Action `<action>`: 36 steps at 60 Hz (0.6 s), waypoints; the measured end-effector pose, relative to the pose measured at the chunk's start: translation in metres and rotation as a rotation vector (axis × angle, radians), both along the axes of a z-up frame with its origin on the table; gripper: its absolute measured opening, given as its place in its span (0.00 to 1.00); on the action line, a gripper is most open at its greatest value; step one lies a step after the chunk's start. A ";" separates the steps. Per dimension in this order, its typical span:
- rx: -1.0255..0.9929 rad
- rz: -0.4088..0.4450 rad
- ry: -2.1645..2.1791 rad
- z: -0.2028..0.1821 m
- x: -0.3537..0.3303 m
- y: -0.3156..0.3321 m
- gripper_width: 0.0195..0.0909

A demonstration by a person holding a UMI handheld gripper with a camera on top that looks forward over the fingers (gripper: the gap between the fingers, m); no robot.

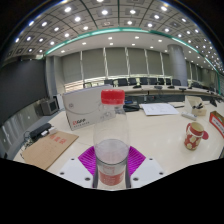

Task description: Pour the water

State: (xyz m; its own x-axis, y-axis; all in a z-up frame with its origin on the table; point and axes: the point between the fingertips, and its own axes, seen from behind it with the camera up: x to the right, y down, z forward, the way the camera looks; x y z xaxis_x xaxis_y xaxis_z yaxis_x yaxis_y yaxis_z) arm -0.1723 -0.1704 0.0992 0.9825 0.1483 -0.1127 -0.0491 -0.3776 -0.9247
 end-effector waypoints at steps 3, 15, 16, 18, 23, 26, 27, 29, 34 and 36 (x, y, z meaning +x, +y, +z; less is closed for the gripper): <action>-0.012 -0.003 0.089 0.011 0.001 0.001 0.24; -0.050 -0.042 0.606 0.085 0.033 0.015 0.24; -0.055 -0.044 0.659 0.092 0.038 0.017 0.24; -0.064 -0.055 0.765 0.102 0.049 0.022 0.24; -0.095 -0.086 1.024 0.125 0.078 0.042 0.24; -0.113 -0.102 1.172 0.132 0.099 0.051 0.24; -0.119 -0.107 1.218 0.136 0.105 0.052 0.24; -0.127 -0.123 1.302 0.137 0.118 0.060 0.24; -0.154 -0.156 1.483 0.137 0.151 0.071 0.24; -0.165 -0.170 1.541 0.131 0.161 0.081 0.24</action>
